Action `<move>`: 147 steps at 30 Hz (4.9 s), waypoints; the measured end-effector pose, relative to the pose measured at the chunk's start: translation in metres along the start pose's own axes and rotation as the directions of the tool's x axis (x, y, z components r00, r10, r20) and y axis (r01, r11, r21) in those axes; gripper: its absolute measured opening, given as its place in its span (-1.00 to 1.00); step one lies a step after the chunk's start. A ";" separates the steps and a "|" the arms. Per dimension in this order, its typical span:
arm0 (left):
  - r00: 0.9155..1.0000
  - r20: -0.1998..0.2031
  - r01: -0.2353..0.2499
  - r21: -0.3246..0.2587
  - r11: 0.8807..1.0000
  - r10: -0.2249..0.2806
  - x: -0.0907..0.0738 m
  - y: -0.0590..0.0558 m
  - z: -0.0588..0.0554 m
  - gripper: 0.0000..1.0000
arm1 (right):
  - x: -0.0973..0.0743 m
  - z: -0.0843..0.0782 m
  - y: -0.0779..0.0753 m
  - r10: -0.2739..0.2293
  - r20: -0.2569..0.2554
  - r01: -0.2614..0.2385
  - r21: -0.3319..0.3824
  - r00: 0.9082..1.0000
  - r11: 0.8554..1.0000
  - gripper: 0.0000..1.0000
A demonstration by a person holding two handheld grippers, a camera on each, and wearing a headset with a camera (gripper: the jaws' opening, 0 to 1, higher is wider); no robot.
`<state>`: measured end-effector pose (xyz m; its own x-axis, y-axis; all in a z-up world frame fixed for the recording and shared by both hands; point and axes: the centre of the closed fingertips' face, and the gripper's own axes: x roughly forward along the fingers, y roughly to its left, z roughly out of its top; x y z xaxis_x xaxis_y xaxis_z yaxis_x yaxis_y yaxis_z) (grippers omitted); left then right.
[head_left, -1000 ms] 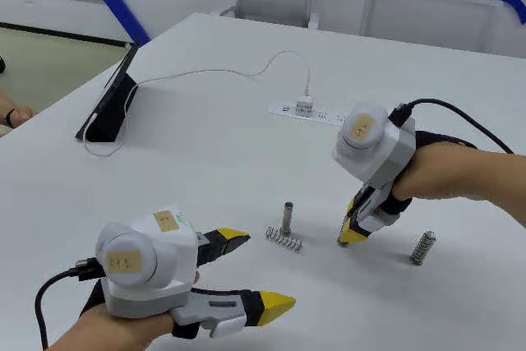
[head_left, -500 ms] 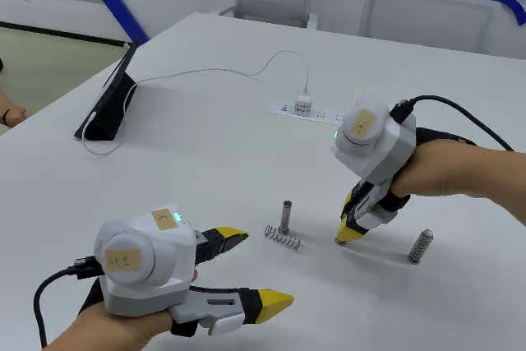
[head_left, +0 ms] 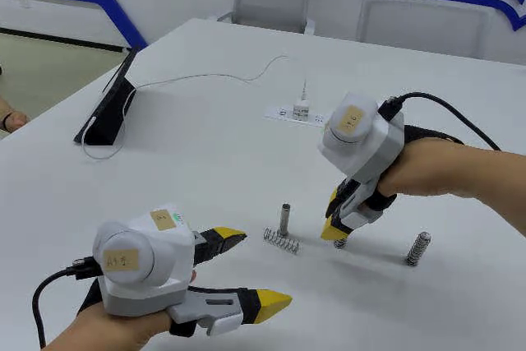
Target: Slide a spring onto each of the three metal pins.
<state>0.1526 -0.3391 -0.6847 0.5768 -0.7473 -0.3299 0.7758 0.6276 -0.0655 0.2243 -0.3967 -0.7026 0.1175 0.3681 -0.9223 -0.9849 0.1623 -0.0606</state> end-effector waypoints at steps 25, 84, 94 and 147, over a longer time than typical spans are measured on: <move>1.000 -0.003 -0.008 -0.009 1.000 0.008 -0.003 0.003 -0.003 0.25 | 0.038 0.021 0.018 0.021 0.049 -0.024 0.080 0.999 0.996 -0.69; 0.993 -0.022 0.121 0.121 0.985 -0.120 0.008 -0.030 0.008 -0.40 | -0.025 0.007 0.088 0.159 0.015 -0.149 -0.261 0.987 0.954 -0.76; 0.988 -0.025 0.156 0.166 0.974 -0.154 0.008 -0.039 0.010 -0.67 | -0.026 0.006 0.099 0.182 -0.002 -0.174 -0.312 0.983 0.934 -0.76; 0.986 -0.017 0.166 0.169 0.972 -0.165 0.010 -0.045 0.011 -0.79 | -0.052 0.050 0.116 0.164 0.036 -0.136 -0.399 0.986 0.907 -0.76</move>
<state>0.1260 -0.3771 -0.6743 0.4364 -0.8370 -0.3301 0.8925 0.4491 0.0413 0.1099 -0.3513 -0.6422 -0.0413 0.4227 -0.9053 -0.9599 -0.2684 -0.0815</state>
